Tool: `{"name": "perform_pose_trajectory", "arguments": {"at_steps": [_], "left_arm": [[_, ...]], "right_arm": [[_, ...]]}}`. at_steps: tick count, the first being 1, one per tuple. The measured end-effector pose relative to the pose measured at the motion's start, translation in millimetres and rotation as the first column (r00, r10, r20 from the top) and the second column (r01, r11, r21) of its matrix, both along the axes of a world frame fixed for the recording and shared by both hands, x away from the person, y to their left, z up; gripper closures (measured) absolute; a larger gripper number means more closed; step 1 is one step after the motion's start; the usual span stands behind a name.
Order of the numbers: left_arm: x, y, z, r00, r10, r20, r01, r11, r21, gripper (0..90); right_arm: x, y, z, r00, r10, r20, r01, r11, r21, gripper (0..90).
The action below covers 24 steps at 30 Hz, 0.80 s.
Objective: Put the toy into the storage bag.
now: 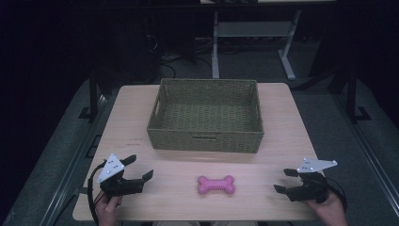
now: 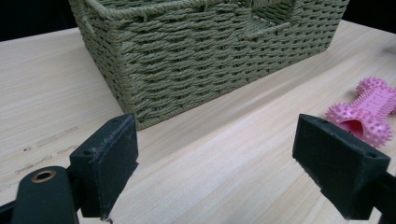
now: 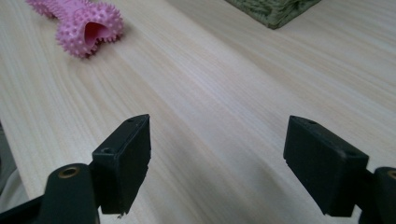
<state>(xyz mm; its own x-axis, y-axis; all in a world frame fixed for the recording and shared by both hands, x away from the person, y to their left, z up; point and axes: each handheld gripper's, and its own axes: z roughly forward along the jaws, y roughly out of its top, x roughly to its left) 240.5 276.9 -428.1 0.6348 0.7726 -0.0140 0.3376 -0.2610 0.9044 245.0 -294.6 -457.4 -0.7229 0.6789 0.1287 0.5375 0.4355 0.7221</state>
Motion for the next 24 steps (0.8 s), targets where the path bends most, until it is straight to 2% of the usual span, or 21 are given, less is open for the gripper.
{"name": "perform_pose_trajectory", "arguments": {"at_steps": [6, 10, 16, 19, 24], "left_arm": [[2.0, -0.2, -1.9, 1.0000, -0.003, -0.006, 0.003, 1.0000, 0.002, 13.8], [1.8, 0.5, -1.9, 1.0000, -0.003, -0.007, 0.003, 1.0000, 0.000, 13.9], [0.5, 1.2, -1.9, 1.0000, -0.002, -0.004, 0.002, 1.0000, 0.003, 13.8], [-0.2, 1.0, -1.5, 1.0000, -0.002, -0.002, 0.002, 1.0000, 0.001, 13.8], [1.5, 1.2, -2.5, 1.0000, 0.000, -0.007, 0.000, 1.0000, 0.003, 13.8]], "right_arm": [[2.9, 3.5, 0.6, 0.9998, 0.011, -0.016, -0.011, 1.000, -0.023, 22.2], [6.7, 9.5, 6.4, 0.9989, 0.043, -0.018, -0.044, 0.998, -0.036, 22.0], [10.1, 22.5, 16.5, 0.9951, 0.091, -0.038, -0.093, 0.994, -0.051, 21.1], [12.7, 30.1, 21.8, 0.9904, 0.130, -0.048, -0.133, 0.989, -0.069, 19.8], [16.5, 36.3, 27.5, 0.9857, 0.155, -0.066, -0.160, 0.984, -0.075, 18.5]]}}
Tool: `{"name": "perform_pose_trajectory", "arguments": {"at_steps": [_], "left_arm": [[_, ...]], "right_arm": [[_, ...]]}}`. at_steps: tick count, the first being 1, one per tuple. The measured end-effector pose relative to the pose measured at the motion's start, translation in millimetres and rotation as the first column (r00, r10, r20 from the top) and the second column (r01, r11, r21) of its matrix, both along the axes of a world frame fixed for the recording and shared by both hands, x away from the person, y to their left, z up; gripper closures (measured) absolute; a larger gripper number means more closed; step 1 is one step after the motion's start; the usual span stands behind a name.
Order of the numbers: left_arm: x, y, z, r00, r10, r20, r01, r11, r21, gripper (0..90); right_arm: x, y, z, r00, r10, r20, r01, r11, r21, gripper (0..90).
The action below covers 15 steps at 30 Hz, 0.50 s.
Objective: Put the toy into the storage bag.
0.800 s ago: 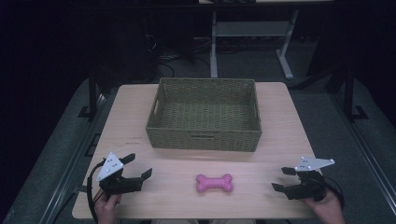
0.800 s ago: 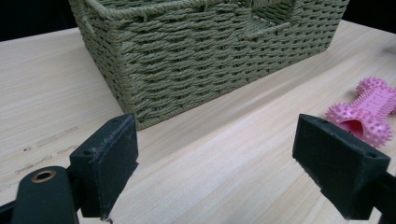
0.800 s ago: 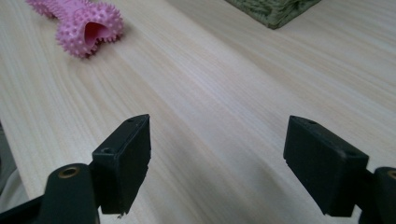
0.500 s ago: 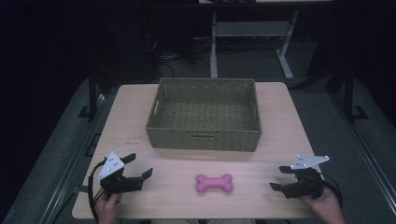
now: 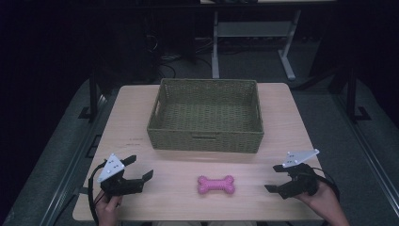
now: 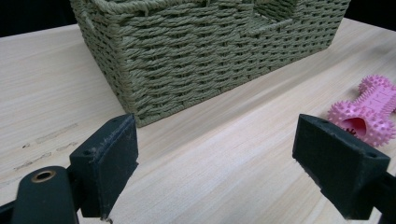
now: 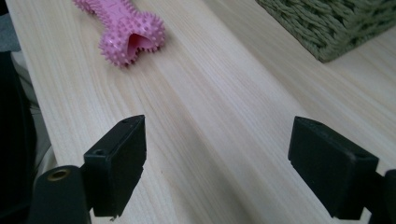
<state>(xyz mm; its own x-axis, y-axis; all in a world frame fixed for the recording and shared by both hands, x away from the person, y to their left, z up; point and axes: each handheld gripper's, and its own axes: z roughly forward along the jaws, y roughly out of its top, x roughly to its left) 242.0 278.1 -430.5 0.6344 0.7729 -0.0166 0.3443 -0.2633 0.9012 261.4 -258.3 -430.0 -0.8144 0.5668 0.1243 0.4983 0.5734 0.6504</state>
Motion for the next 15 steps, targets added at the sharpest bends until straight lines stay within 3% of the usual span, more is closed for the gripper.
{"name": "perform_pose_trajectory", "arguments": {"at_steps": [15], "left_arm": [[0.5, 1.5, -0.1, 1.0000, 0.008, -0.001, -0.008, 1.0000, -0.001, 13.9]], "right_arm": [[16.2, 32.5, 20.6, 0.9937, 0.112, -0.009, -0.112, 0.993, -0.041, 18.4]]}}
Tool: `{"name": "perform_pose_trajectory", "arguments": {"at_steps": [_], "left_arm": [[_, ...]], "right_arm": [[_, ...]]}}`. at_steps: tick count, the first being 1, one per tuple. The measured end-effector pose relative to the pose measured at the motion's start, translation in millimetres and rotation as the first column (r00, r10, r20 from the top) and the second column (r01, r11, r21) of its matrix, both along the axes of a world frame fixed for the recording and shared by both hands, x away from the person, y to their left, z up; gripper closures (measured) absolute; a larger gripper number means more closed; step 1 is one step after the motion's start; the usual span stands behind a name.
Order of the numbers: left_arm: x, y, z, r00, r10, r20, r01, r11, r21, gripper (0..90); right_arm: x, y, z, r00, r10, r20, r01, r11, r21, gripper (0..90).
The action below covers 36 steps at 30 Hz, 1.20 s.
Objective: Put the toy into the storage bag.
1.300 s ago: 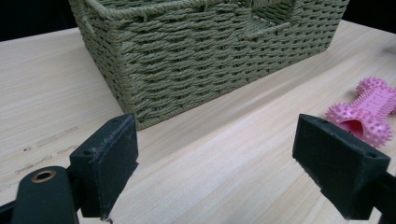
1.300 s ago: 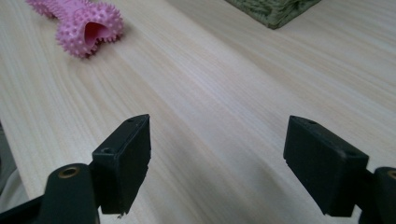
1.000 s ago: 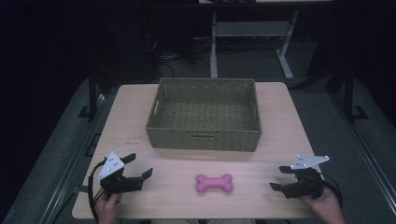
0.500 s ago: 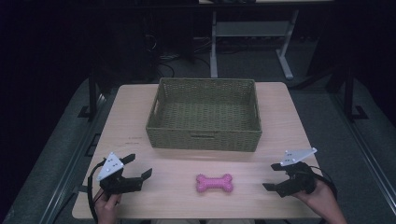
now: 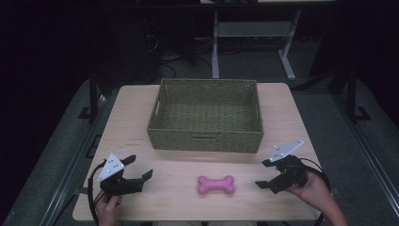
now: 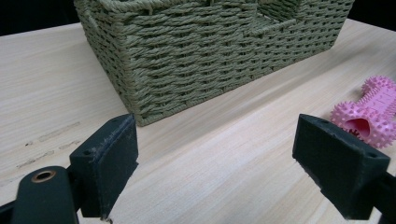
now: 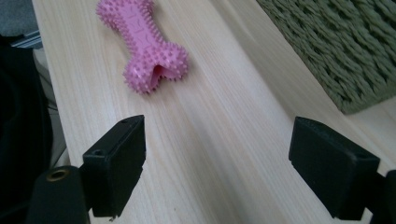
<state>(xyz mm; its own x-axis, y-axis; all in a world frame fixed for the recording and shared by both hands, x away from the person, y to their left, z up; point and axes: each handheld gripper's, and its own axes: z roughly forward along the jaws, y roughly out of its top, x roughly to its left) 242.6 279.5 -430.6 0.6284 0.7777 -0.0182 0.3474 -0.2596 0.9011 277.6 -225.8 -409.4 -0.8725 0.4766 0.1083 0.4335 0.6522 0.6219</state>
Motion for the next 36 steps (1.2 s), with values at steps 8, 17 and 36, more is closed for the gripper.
{"name": "perform_pose_trajectory", "arguments": {"at_steps": [8, 17, 36], "left_arm": [[0.2, 1.3, 0.3, 1.0000, 0.004, 0.001, -0.004, 1.0000, -0.003, 13.8], [-0.2, 2.7, 0.8, 1.0000, 0.007, 0.001, -0.007, 0.9999, -0.008, 13.8], [-0.7, 4.2, 1.4, 0.9999, 0.013, 0.005, -0.013, 0.9998, -0.017, 13.8]], "right_arm": [[10.9, 20.6, 5.0, 0.9978, 0.064, -0.017, -0.065, 0.998, -0.027, 18.5], [17.3, 41.2, 12.9, 0.9903, 0.138, -0.012, -0.139, 0.988, -0.062, 18.5], [27.4, 83.0, 13.5, 0.9698, 0.240, -0.040, -0.243, 0.967, -0.078, 19.4]]}}
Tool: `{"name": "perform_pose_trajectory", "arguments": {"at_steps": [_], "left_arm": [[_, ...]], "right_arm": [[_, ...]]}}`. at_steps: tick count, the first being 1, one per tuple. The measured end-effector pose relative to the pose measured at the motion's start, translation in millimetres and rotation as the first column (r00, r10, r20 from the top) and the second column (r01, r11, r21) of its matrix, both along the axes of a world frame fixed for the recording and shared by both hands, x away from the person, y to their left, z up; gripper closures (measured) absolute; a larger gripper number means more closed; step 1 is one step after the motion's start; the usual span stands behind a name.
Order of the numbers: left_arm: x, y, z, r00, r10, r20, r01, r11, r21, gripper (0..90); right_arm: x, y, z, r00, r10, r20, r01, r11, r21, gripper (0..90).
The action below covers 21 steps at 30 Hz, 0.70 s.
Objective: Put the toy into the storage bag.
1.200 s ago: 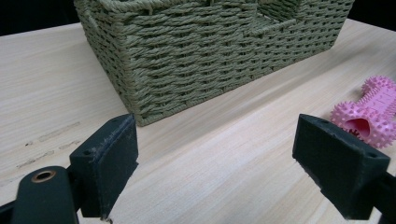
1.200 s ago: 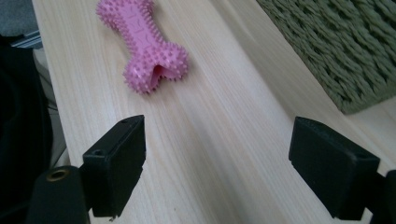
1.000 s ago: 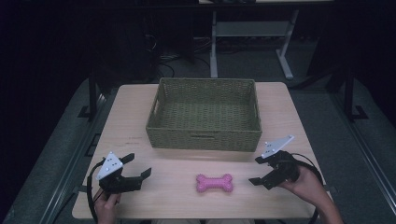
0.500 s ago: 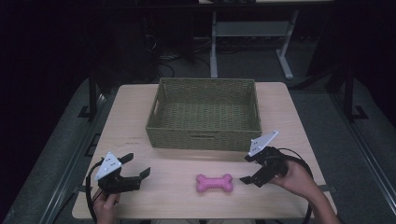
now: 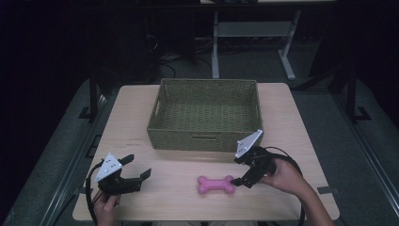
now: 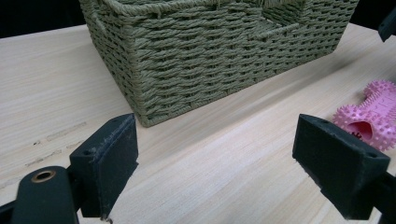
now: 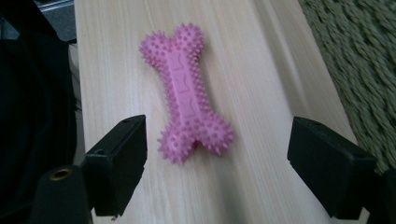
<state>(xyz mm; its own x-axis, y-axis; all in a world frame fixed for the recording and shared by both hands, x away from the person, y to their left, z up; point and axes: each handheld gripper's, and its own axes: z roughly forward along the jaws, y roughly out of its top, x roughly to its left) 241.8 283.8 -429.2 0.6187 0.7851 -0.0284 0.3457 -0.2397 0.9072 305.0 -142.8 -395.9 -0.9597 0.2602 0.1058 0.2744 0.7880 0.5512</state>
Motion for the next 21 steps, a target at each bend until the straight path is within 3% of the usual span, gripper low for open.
{"name": "perform_pose_trajectory", "arguments": {"at_steps": [21], "left_arm": [[-0.7, 1.5, 1.2, 1.0000, 0.000, 0.003, 0.000, 1.0000, -0.006, 13.9]], "right_arm": [[1.7, 41.5, -11.2, 0.9953, 0.093, -0.024, -0.095, 0.992, -0.078, 22.0]]}}
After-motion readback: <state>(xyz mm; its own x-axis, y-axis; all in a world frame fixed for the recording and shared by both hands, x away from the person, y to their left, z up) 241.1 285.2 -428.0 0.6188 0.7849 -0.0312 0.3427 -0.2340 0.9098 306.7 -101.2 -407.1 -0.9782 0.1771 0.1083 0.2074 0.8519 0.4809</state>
